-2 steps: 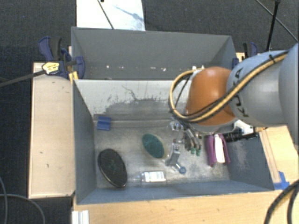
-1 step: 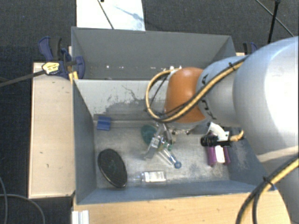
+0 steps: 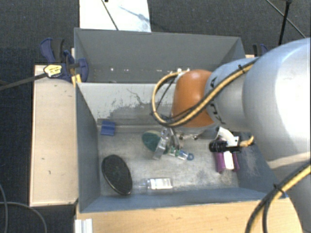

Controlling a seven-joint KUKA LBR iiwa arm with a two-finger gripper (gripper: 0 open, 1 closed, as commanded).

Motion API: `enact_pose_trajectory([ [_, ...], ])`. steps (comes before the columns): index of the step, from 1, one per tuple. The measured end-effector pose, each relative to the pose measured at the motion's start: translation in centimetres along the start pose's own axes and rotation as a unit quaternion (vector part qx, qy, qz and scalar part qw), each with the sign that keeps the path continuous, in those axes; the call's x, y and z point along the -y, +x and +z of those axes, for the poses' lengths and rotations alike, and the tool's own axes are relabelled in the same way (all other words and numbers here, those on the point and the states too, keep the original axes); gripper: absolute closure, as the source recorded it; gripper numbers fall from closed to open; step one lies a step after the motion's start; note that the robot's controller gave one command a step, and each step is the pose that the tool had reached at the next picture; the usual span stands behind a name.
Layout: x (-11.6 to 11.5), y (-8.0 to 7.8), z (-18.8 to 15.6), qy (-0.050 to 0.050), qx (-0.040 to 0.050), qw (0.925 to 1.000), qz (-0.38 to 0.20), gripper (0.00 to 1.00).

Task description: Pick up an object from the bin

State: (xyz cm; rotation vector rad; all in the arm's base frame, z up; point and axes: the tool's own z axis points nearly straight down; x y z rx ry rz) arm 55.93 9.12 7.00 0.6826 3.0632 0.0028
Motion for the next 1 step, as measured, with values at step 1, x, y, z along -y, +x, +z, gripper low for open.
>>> enact_pose_trajectory([
  [1,2.12,0.06,-19.05,-0.001,0.0027,0.9998,0.019,1.0],
])
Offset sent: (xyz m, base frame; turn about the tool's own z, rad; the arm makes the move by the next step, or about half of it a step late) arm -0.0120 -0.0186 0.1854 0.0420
